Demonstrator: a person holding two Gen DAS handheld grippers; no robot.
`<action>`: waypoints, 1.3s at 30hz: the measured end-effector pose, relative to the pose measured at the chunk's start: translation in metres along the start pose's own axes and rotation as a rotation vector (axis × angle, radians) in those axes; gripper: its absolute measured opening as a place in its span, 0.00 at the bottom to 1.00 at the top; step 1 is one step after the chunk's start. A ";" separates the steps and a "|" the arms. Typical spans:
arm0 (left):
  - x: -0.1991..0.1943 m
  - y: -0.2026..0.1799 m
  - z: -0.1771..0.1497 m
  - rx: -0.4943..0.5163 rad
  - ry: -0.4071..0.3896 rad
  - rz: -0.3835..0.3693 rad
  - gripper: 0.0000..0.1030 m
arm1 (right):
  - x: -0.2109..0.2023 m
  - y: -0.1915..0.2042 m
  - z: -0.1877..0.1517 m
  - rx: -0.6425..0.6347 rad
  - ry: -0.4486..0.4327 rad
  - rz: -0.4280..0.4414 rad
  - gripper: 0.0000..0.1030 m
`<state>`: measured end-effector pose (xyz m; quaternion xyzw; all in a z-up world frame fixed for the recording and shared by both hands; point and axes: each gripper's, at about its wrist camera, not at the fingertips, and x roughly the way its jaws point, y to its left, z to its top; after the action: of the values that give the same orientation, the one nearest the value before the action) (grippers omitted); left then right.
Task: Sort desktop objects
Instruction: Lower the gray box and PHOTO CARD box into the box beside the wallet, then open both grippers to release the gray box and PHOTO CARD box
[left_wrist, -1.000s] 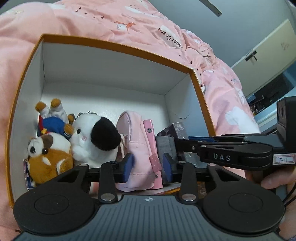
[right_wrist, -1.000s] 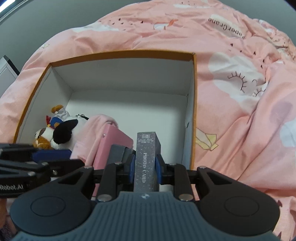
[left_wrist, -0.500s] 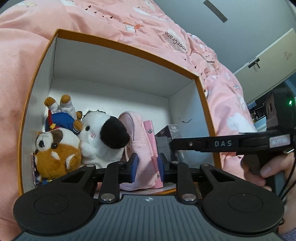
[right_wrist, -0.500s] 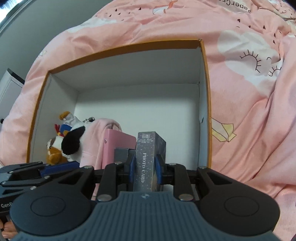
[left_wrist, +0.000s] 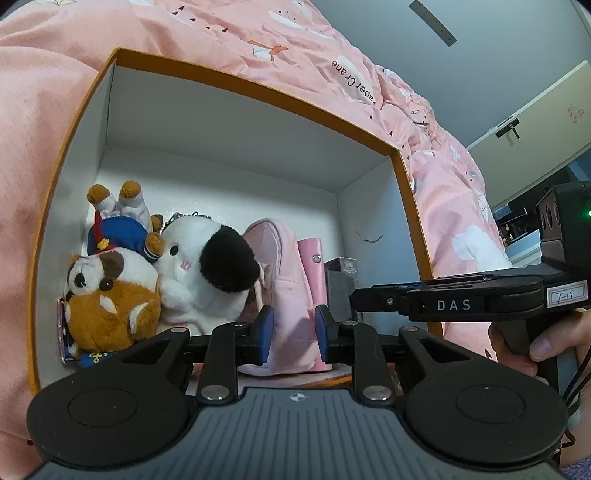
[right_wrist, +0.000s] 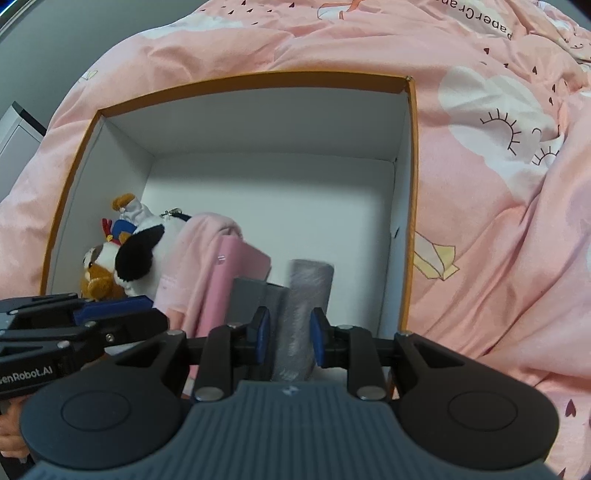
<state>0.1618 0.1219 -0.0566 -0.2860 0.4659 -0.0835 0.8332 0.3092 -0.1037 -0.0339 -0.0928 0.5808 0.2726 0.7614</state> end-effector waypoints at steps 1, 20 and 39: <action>0.000 0.000 -0.001 0.001 0.001 0.001 0.26 | -0.001 -0.002 -0.001 0.006 -0.001 0.008 0.25; 0.003 -0.007 0.000 0.004 -0.005 0.042 0.26 | 0.006 0.006 0.034 -0.097 -0.129 -0.035 0.36; 0.003 -0.012 -0.002 0.030 -0.008 0.067 0.26 | 0.026 0.020 0.025 -0.226 -0.049 -0.135 0.04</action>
<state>0.1639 0.1102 -0.0529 -0.2581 0.4706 -0.0610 0.8415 0.3241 -0.0673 -0.0475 -0.2101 0.5199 0.2865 0.7768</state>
